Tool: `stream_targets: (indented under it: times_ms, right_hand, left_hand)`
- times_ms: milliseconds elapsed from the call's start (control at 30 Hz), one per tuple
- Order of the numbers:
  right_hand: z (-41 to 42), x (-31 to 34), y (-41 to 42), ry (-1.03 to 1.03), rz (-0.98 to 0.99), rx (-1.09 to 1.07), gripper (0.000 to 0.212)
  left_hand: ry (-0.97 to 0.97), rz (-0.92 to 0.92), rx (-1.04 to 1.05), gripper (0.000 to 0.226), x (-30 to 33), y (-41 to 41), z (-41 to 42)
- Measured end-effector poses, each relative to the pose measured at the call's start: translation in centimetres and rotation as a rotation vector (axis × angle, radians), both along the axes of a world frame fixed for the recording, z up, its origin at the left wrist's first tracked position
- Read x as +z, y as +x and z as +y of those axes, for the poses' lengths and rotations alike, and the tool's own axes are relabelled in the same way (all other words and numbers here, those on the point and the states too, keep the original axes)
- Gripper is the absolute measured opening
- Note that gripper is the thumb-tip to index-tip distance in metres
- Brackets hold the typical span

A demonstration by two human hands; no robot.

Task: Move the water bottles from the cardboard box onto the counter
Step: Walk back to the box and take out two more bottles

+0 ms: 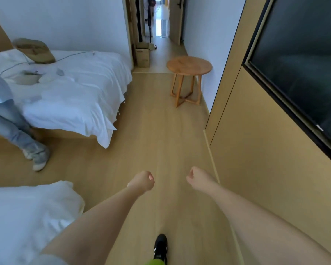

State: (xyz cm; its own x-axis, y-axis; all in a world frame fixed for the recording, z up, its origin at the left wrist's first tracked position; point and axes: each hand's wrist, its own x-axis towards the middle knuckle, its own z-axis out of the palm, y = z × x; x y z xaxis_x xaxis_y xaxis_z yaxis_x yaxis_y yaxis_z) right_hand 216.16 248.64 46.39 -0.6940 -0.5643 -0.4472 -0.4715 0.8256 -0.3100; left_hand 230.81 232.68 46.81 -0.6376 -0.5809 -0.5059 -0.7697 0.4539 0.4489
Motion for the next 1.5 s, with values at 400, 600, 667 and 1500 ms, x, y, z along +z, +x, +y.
stream_targets:
  times_ms: [400,600,667,1500]
  right_hand:
    - [-16.2,0.6,-21.8,-0.007,0.021,-0.08,0.036]
    - [-25.6,-1.4,-34.3,-0.041,-0.032,-0.031,0.037]
    - [-29.0,-1.6,-38.9,-0.062,-0.092,-0.069,0.039]
    - [-70.9,2.2,-81.4,-0.127,-0.112,0.047,0.027]
  left_hand:
    - [-0.133,-0.116,-0.267,0.035,2.1,-24.1,-17.9]
    - [-0.093,-0.144,-0.212,0.035,0.3,-35.3,-26.4]
    - [-0.101,-0.154,-0.189,0.035,0.7,-39.0,-29.5]
    - [-0.135,-0.112,-0.081,0.031,2.8,-81.0,-71.1]
